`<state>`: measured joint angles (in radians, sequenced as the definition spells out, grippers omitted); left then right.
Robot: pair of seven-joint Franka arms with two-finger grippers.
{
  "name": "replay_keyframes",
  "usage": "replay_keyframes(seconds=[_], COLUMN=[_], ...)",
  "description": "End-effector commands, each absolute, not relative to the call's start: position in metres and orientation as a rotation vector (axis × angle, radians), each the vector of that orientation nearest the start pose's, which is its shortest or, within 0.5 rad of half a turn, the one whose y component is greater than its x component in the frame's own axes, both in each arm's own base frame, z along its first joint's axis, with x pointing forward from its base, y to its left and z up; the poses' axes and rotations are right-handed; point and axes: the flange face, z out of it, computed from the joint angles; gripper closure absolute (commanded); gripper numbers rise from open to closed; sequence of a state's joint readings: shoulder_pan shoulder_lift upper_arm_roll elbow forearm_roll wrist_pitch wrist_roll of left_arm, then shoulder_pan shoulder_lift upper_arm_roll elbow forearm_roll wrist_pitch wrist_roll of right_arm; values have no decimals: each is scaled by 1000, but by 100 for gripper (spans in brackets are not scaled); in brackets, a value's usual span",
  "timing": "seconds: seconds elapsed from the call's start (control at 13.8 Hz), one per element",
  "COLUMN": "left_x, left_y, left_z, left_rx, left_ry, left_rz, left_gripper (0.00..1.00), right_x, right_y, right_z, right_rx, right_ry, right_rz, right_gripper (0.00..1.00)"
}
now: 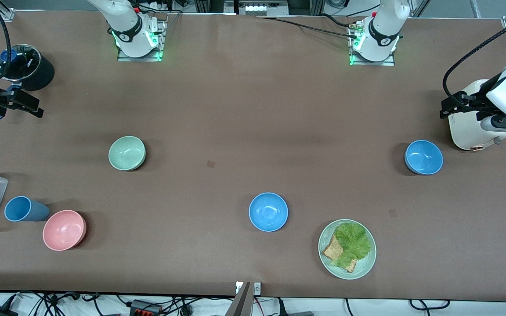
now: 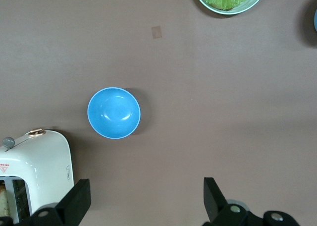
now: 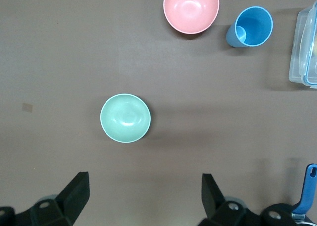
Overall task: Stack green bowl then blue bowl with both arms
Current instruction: 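Reach the left gripper down to the light blue bowl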
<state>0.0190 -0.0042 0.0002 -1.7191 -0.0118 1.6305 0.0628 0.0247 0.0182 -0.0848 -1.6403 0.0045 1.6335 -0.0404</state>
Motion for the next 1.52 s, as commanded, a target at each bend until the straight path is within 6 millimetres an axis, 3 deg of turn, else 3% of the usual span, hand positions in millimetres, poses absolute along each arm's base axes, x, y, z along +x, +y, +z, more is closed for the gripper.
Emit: replay_keyframes(seconds=[0.0,0.36,0.58,0.87,1.01,1.16,1.3,1.45], left_x=[554,554,566,597,614,624,622,607], left_y=[11,13,26,61,78,88,99,123], left_z=[562,559,540,488,449,420,389,353], left_rx=[-3166,-3169,-3164,-3159,-3150,-3088,-3086,-3095], left_ry=[62,55,26,-55,-75,53,91,109], left_rz=[161,180,228,334,397,320,285,238], left_gripper=[0,0,0,0,0,0,0,0], right_x=[555,554,554,560,561,562,574,586], right_y=[-32,-35,-35,-36,-36,-36,-38,-40], right_z=[592,588,589,577,562,553,520,477], right_rx=[-3146,-3144,-3144,-3147,-3147,-3147,-3148,-3148], right_ry=[47,55,55,54,54,52,41,50], right_rz=[22,32,29,25,17,29,99,158], right_gripper=[0,0,0,0,0,0,0,0])
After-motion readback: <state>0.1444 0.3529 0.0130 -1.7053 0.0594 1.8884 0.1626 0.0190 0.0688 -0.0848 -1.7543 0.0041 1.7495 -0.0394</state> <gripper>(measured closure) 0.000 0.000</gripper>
